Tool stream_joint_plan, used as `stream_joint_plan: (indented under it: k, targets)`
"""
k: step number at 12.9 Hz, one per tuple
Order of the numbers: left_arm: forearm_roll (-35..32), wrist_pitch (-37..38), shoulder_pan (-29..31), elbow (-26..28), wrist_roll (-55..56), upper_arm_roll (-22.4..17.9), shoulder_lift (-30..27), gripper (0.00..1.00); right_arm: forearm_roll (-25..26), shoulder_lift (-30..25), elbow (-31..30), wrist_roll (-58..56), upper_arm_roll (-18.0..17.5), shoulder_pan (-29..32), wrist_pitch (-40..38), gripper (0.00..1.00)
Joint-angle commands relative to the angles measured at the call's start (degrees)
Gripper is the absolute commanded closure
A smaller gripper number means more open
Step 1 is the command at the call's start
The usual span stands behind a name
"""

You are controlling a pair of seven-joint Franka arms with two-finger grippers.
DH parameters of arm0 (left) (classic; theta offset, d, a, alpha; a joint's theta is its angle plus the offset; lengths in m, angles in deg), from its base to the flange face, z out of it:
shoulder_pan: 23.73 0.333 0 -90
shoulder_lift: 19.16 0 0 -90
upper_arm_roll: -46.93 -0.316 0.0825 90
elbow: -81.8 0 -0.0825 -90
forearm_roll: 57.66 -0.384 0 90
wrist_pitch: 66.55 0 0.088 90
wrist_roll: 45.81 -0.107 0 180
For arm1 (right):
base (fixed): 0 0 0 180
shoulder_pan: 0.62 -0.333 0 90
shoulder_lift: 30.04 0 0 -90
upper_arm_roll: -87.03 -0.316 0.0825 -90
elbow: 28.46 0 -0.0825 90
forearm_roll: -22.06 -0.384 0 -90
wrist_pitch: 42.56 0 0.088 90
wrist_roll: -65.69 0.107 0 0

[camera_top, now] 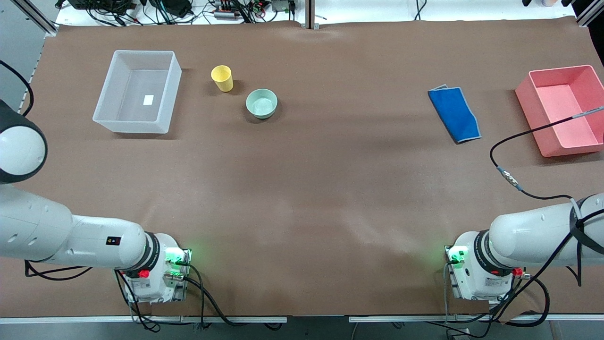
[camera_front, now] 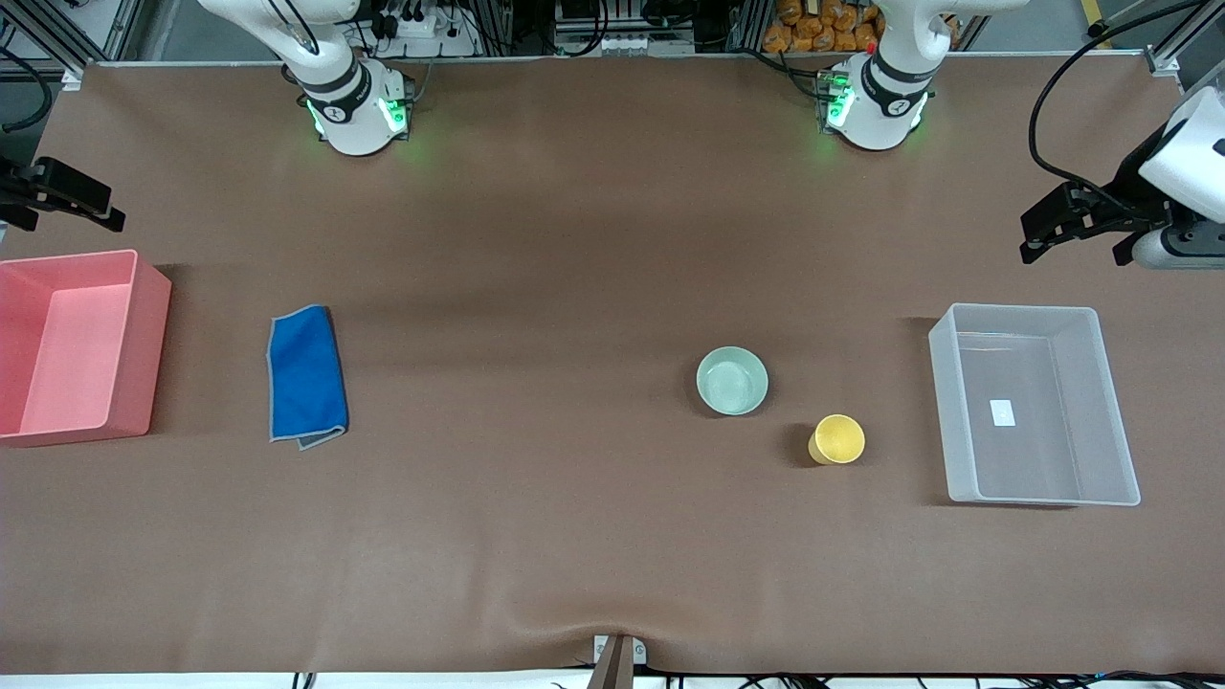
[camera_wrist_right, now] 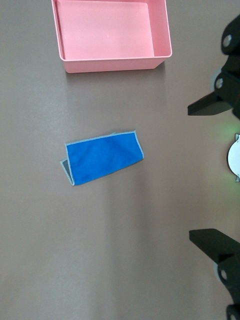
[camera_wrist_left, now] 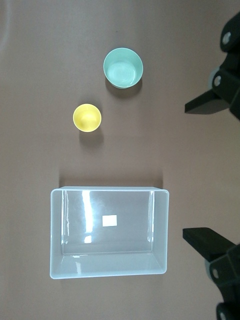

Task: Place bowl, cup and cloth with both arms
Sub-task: 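Move the left gripper to the yellow cup while the right gripper reaches the cloth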

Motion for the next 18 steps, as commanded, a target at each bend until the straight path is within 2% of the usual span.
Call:
stream_joint_plan:
  k: [1, 5, 8, 11, 13, 15, 18]
  targets:
    - [-1.63, -0.25, 0.29, 0.54, -0.31, 0.16, -0.53, 0.0, -0.38, -0.73, -0.7, -0.68, -0.17, 0.36, -0.2, 0.0]
    - [-1.64, -0.51, 0.38, 0.71, -1.1, 0.16, 0.78, 0.0, -0.38, -0.73, -0.7, -0.68, -0.17, 0.36, -0.11, 0.0]
    - [-1.55, -4.54, -0.49, 1.94, 0.04, 0.25, 3.07, 0.0, -0.11, -0.65, -0.7, -0.68, -0.17, 0.44, 0.5, 0.0]
    - [-1.38, -12.45, -1.9, 8.86, 0.13, 0.6, 3.25, 0.0, -0.02, -0.03, -0.61, -0.5, -0.08, 0.97, 0.94, 0.0]
    - [-1.29, -16.24, -2.17, 11.25, 0.13, 0.77, 4.38, 0.0, -0.37, 0.84, -0.44, -0.59, -0.08, 1.5, 1.55, 0.0]
    - [-0.85, -19.05, -2.95, 11.35, 0.13, 0.86, 7.8, 0.0, -0.2, 3.04, -0.35, -0.68, -0.08, 1.85, 4.53, 0.0]
    - [-0.94, -24.05, -5.06, 11.44, 0.57, 0.77, 13.16, 0.0, -0.46, 3.75, -0.17, -0.59, -0.08, 2.03, 4.98, 0.0]
